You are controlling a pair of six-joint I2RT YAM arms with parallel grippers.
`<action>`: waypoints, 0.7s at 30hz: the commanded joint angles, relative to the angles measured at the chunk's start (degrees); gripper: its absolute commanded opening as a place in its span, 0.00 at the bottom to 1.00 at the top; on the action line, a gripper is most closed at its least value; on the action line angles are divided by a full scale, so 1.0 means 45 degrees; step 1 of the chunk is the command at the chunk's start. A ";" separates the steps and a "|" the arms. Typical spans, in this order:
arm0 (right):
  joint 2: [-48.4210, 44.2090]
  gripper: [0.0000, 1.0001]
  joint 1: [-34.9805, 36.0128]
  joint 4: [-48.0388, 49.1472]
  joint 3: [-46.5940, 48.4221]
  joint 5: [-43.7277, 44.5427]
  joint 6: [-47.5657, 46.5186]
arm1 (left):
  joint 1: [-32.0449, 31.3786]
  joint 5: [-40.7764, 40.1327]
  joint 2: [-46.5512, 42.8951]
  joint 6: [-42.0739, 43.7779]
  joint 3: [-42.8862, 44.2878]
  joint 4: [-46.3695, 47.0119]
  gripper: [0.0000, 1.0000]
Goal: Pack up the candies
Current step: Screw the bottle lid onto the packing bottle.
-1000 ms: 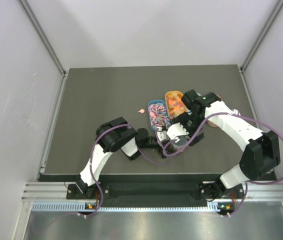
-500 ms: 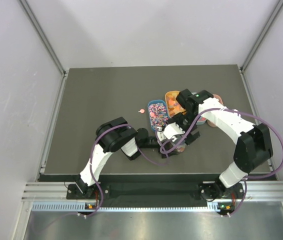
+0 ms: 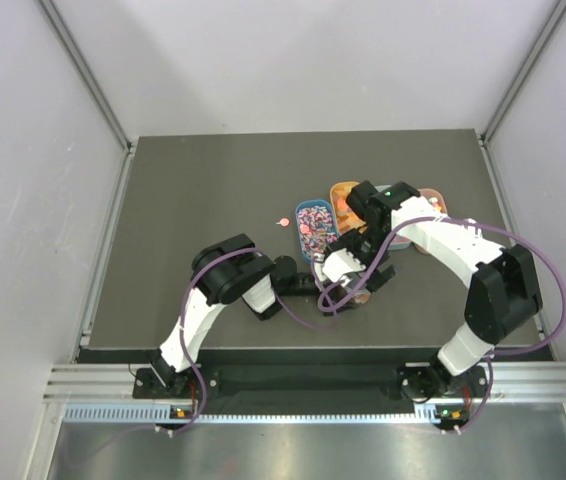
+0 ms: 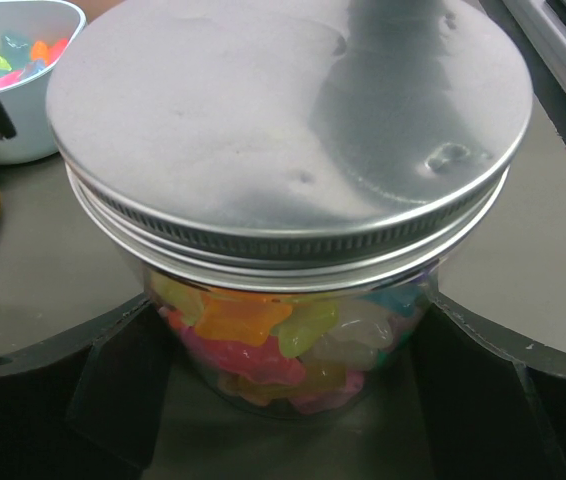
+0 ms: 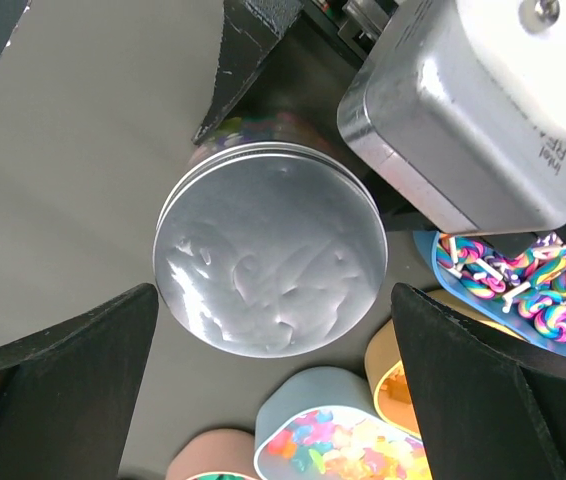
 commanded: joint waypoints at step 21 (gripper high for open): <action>0.0238 0.93 0.0505 0.0126 -0.0250 -0.0310 0.1406 | 0.0537 -0.1586 0.1251 0.0265 -0.0591 0.1202 0.00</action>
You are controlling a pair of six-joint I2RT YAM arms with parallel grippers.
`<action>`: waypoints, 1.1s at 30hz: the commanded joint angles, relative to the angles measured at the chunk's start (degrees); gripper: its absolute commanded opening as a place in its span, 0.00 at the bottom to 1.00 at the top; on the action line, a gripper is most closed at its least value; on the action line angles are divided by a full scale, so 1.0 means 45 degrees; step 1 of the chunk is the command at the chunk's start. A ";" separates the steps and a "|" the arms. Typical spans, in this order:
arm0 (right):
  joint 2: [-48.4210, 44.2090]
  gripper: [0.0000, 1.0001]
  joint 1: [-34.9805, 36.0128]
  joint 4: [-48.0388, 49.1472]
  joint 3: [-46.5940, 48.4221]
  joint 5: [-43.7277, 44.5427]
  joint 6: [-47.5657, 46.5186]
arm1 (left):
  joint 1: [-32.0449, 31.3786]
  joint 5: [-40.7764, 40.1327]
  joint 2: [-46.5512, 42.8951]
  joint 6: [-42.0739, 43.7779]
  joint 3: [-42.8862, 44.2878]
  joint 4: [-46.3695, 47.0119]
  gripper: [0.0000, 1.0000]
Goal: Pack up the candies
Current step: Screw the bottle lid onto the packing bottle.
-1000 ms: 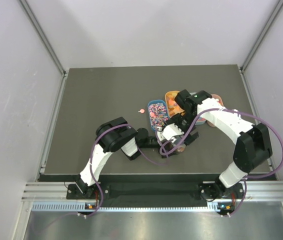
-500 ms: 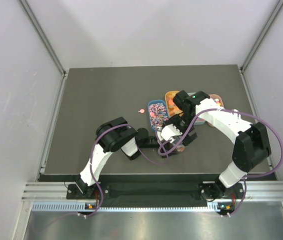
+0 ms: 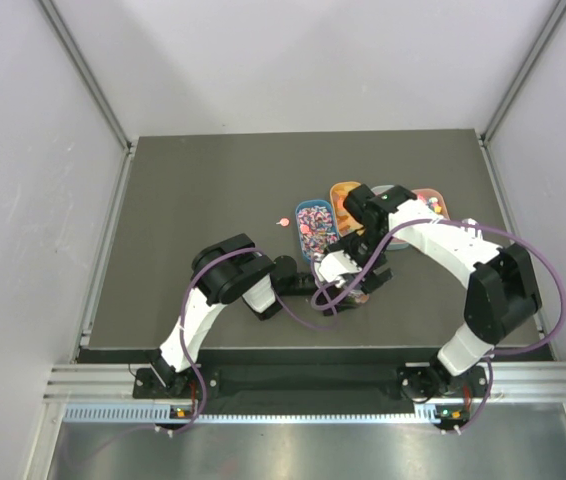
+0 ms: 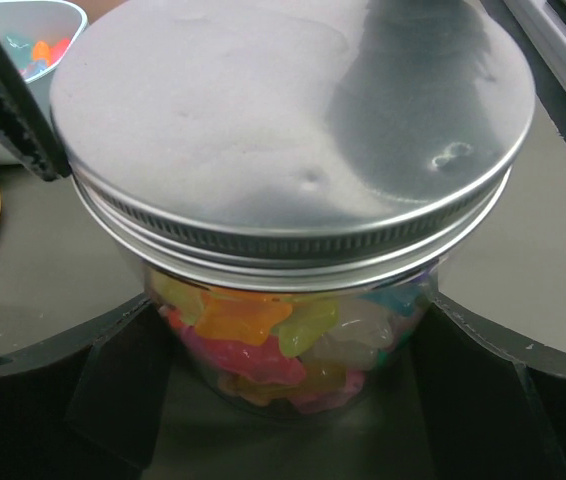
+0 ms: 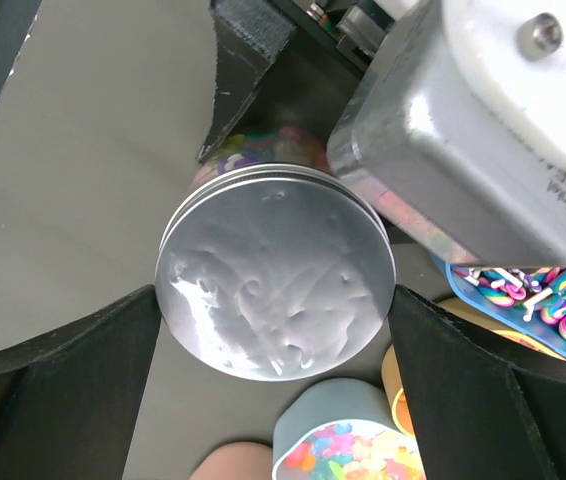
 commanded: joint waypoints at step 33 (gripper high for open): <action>-0.0064 0.81 0.1355 0.2965 -0.1130 -0.0812 1.2322 | 0.0679 -0.1684 0.1173 0.0011 -0.0503 0.1177 0.00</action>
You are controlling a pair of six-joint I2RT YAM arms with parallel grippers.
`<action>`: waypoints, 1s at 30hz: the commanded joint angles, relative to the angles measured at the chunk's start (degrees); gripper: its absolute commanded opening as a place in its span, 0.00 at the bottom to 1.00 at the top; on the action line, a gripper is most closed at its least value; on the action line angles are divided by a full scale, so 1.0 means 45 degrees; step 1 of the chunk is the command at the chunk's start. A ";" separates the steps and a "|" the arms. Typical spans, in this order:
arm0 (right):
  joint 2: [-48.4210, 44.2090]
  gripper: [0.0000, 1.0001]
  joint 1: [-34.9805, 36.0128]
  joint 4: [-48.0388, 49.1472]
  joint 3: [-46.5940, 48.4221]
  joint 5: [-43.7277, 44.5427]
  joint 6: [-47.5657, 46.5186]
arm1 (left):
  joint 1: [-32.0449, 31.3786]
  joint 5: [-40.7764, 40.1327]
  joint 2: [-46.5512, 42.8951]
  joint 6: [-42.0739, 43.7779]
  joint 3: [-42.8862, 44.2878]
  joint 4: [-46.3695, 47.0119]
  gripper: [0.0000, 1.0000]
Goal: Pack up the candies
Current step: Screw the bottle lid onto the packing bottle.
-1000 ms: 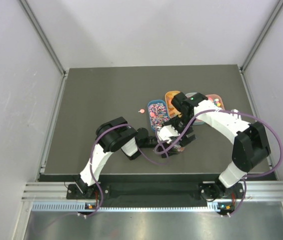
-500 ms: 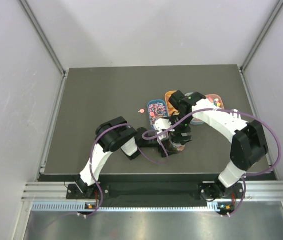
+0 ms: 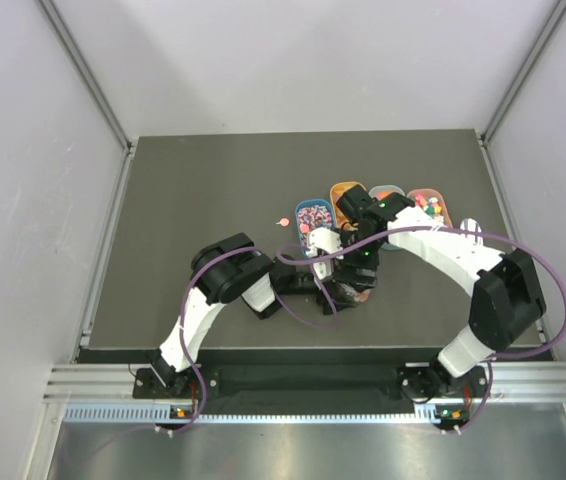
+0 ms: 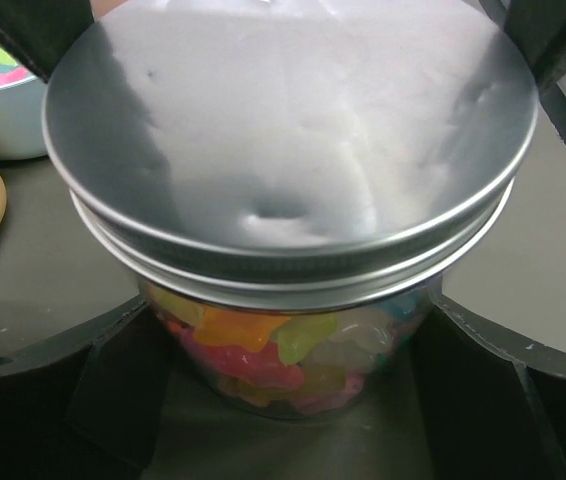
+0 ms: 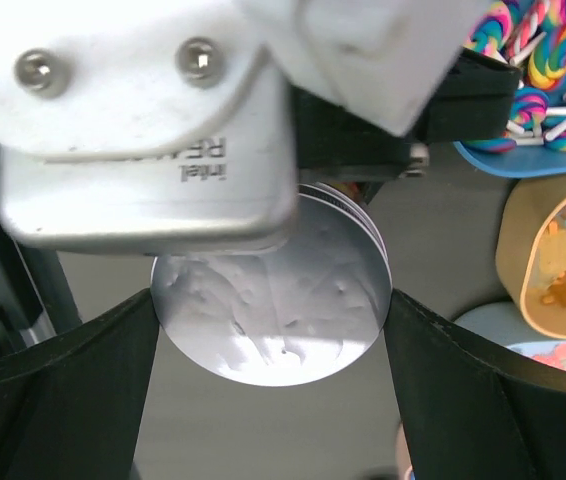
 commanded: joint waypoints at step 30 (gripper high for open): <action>0.0376 1.00 0.0920 0.2739 -0.0914 -0.1308 0.7358 | 0.0440 -0.1576 0.1193 0.0801 -0.0518 0.0982 0.00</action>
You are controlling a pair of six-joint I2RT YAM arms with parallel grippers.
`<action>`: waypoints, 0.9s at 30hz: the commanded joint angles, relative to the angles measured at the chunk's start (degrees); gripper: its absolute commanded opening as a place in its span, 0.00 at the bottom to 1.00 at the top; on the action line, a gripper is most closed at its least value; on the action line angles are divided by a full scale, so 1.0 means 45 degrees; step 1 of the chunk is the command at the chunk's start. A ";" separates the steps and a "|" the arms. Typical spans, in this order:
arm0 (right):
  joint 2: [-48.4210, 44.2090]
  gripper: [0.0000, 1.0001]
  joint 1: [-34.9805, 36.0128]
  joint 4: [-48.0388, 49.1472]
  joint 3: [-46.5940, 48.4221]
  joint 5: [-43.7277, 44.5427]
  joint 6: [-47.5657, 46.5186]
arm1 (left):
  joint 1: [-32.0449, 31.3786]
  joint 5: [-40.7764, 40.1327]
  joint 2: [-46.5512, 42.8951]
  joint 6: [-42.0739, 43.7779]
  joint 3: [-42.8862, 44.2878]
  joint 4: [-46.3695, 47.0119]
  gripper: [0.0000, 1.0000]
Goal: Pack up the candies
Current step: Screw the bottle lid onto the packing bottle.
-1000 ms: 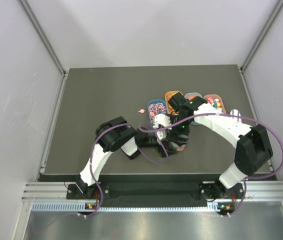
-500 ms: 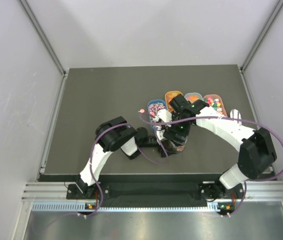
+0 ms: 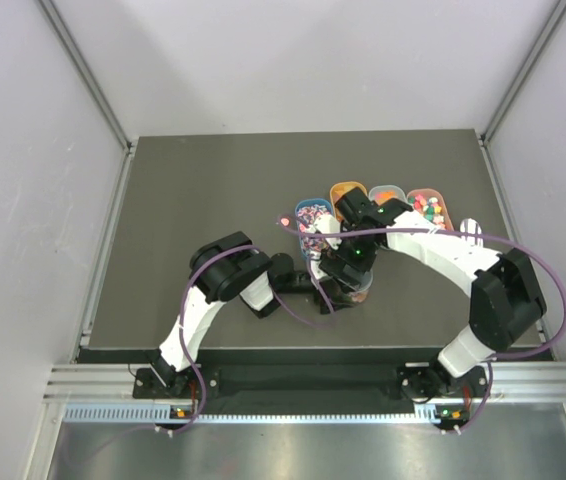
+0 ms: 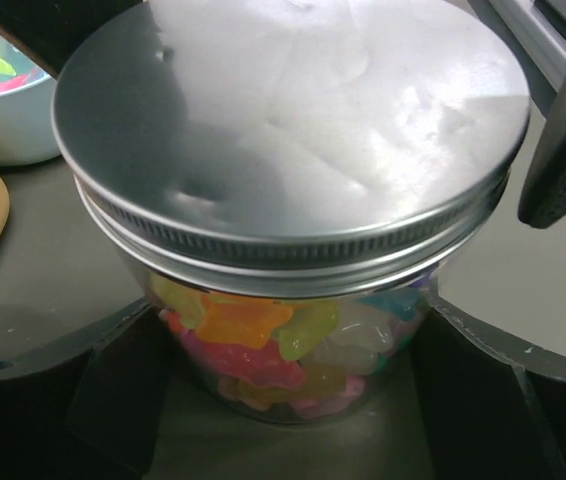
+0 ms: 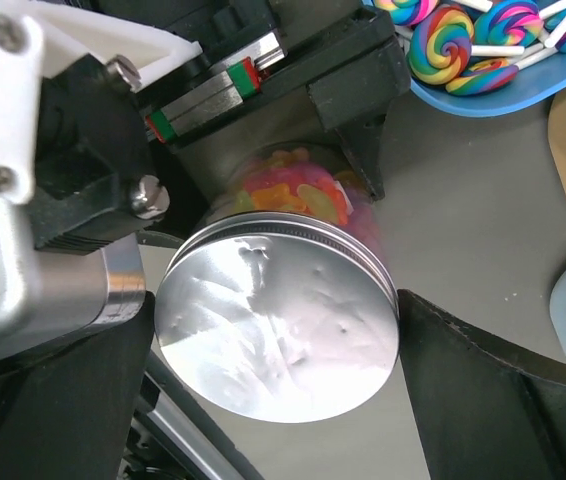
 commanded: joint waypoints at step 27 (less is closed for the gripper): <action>-0.9065 1.00 -0.4446 0.8006 -0.7904 -0.8761 -0.3393 | 0.0490 -0.1149 0.1251 0.0030 0.0297 -0.0238 0.00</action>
